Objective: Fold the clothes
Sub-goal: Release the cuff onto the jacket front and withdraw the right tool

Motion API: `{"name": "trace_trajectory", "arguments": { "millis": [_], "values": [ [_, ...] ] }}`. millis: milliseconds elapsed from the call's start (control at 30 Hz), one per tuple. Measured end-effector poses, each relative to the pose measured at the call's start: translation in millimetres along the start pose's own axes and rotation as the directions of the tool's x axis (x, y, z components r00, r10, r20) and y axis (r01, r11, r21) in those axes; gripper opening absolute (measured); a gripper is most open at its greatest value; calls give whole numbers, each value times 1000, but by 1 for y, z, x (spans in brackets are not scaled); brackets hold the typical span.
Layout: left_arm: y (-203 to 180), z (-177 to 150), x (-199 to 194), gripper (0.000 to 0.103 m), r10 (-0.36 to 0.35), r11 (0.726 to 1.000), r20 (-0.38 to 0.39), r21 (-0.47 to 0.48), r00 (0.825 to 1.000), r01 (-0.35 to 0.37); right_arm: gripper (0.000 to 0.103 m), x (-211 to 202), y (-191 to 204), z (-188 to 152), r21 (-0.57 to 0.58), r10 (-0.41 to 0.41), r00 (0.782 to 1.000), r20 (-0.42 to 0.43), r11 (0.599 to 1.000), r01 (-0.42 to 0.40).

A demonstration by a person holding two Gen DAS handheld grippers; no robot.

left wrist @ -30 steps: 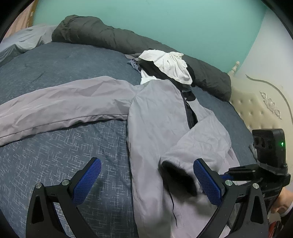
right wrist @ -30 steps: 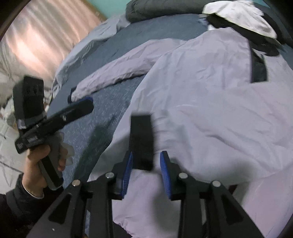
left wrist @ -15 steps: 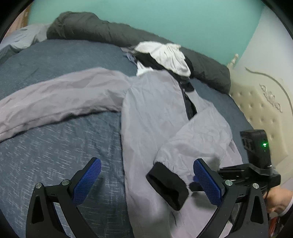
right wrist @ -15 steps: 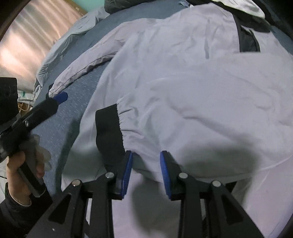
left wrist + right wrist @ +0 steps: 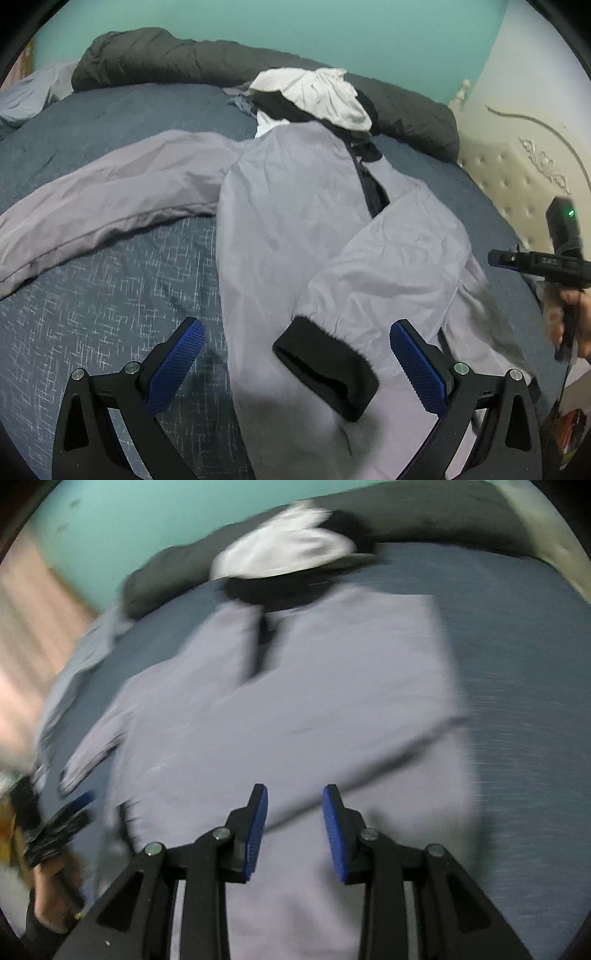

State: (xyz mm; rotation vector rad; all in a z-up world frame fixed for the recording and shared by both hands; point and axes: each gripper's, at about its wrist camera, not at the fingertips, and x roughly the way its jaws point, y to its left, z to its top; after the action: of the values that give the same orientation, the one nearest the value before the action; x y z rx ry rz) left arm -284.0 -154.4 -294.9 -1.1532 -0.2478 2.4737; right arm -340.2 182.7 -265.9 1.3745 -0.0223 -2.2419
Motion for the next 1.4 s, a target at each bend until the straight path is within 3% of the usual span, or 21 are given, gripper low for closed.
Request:
{"name": "trace_trajectory", "arguments": {
  "millis": [133, 267, 600, 833, 1133, 1400],
  "values": [
    [-9, 6, -3, 103, -56, 998, 16, -17, 998, 56, 31, -2, -48, 7, -6, -188, 982, -4, 982, 188],
    [-22, 5, 12, 103, -46, 999, -15, 20, 999, 46, 31, 7, -93, 8, 55, -260, 965, -33, 964, 262],
    [-25, -5, 43, 103, 48, 997, -93, 58, 994, -43, 31, 48, -103, 29, 1, -209, 977, -31, 978, 209],
    [-22, -11, 50, 103, 59, 996, -117, 66, 991, -51, 31, 70, -98, 34, -35, -183, 982, -38, 983, 182],
    [-20, -16, 60, 103, 77, 994, -162, 86, 984, -64, 31, 81, -105, 43, -32, -247, 969, 22, 968, 248],
    [-20, -19, 65, 103, 88, 993, -181, 97, 980, -71, 19, 74, -118, 42, -3, -315, 948, 38, 949, 315]
  ]
}}
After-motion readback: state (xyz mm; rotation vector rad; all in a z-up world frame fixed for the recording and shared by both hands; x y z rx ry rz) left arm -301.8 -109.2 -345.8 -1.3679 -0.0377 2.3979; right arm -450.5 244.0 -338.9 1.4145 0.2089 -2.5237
